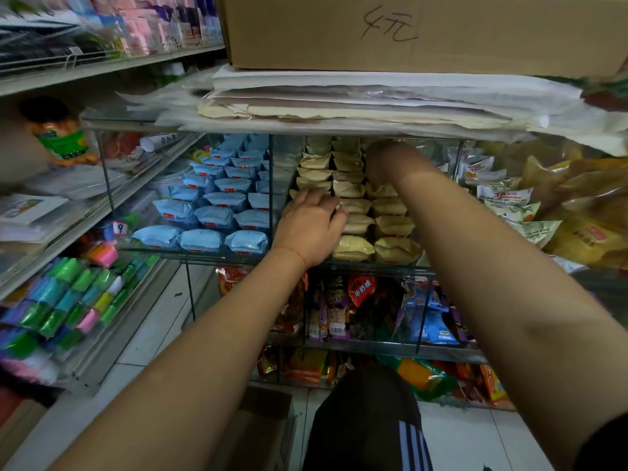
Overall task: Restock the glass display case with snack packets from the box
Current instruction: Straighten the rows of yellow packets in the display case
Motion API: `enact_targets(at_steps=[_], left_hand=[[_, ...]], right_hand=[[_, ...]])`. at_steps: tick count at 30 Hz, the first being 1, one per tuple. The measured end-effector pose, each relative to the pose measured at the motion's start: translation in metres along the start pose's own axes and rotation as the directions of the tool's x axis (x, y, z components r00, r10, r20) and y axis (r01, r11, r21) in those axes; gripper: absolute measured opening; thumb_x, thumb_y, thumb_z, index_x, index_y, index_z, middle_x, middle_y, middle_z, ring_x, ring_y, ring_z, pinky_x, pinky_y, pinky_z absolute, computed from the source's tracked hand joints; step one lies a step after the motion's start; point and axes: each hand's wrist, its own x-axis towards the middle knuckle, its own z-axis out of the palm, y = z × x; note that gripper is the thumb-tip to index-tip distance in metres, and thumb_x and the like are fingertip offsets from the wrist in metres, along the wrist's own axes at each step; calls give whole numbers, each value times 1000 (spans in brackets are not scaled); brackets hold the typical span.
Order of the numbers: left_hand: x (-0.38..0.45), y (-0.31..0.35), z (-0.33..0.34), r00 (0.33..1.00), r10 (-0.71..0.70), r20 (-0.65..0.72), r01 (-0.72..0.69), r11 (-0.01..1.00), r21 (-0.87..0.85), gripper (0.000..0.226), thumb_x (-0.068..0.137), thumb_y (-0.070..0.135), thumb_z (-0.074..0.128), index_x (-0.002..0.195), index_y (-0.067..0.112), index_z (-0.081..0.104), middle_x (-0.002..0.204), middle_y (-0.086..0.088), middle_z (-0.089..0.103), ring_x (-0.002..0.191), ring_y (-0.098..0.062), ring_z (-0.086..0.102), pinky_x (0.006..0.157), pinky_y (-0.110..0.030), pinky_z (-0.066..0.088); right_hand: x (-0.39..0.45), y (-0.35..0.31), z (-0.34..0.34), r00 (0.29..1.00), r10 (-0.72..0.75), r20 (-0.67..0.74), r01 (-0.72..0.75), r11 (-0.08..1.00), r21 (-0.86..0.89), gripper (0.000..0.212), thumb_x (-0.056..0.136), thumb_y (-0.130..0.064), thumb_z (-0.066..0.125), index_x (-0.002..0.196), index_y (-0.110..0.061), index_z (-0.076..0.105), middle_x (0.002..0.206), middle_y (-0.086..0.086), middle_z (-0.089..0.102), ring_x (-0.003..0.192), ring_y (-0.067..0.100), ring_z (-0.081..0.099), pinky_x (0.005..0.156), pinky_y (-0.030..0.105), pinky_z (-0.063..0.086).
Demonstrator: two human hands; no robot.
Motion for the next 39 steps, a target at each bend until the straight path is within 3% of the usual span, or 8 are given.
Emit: enact_targets(at_steps=[4, 9, 19, 25, 28, 33, 35, 39], left_hand=[[-4, -1, 1, 1000, -4, -12, 4, 1000, 30, 56, 95, 47, 25, 130, 19, 59, 141, -6, 48, 135, -23, 33, 110, -37, 29], [-4, 0, -1, 1000, -11, -12, 11, 999, 36, 61, 91, 49, 21, 128, 20, 60, 141, -5, 48, 134, -22, 34, 110, -37, 30], [-4, 0, -3, 1000, 3, -27, -2, 999, 41, 59, 93, 48, 22, 128, 20, 61, 142, -6, 48, 134, -23, 35, 109, -37, 29], [-5, 1, -1, 1000, 5, -14, -4, 999, 44, 46, 101, 43, 31, 128, 19, 60, 141, -4, 48, 134, -22, 33, 108, -37, 29], [-3, -1, -2, 1000, -2, -21, 3, 999, 46, 44, 101, 42, 32, 129, 20, 59, 140, -4, 48, 133, -22, 34, 108, -36, 29], [-6, 2, -5, 998, 18, -53, -17, 1000, 26, 54, 95, 44, 27, 126, 17, 61, 134, -5, 54, 128, -23, 39, 105, -35, 32], [-8, 4, -9, 998, 24, -54, -24, 1000, -7, 55, 94, 44, 27, 128, 16, 61, 135, -5, 54, 128, -23, 39, 105, -34, 31], [-12, 4, -11, 999, 41, 11, -41, 999, 10, 44, 102, 40, 35, 139, 22, 51, 145, -4, 44, 136, -23, 32, 109, -35, 26]], right_hand=[[-14, -3, 10, 994, -16, 111, 18, 1000, -18, 33, 93, -7, 51, 123, 1, 58, 124, 20, 60, 109, 32, 59, 82, 36, 46], [-20, 3, 10, 992, -60, 113, 57, 998, 33, 31, 89, -8, 54, 118, 1, 60, 117, 20, 62, 103, 32, 61, 73, 31, 44], [-19, 4, 6, 994, -82, 76, 85, 996, -36, 31, 91, 2, 49, 120, 8, 57, 121, 25, 59, 111, 36, 59, 92, 39, 48], [-29, -3, -4, 987, -30, 155, 46, 994, -99, 33, 92, -2, 46, 121, 3, 59, 125, 20, 59, 109, 33, 59, 86, 38, 47], [-29, 0, -17, 984, -47, 172, 71, 988, -136, 29, 91, -8, 50, 117, -2, 62, 117, 17, 62, 87, 28, 55, 72, 33, 44], [-22, 7, -33, 997, -61, 39, 63, 996, -62, 4, 91, -12, 48, 87, -12, 49, 97, 11, 53, 80, 23, 49, 73, 34, 41], [-29, 5, -36, 991, -66, 119, 74, 995, -63, 6, 89, -12, 54, 83, -10, 54, 90, 11, 57, 76, 25, 54, 69, 36, 46], [-46, -3, -21, 958, -104, 269, 150, 976, -159, 25, 84, -17, 70, 104, -4, 62, 99, 10, 61, 90, 29, 60, 73, 33, 49]])
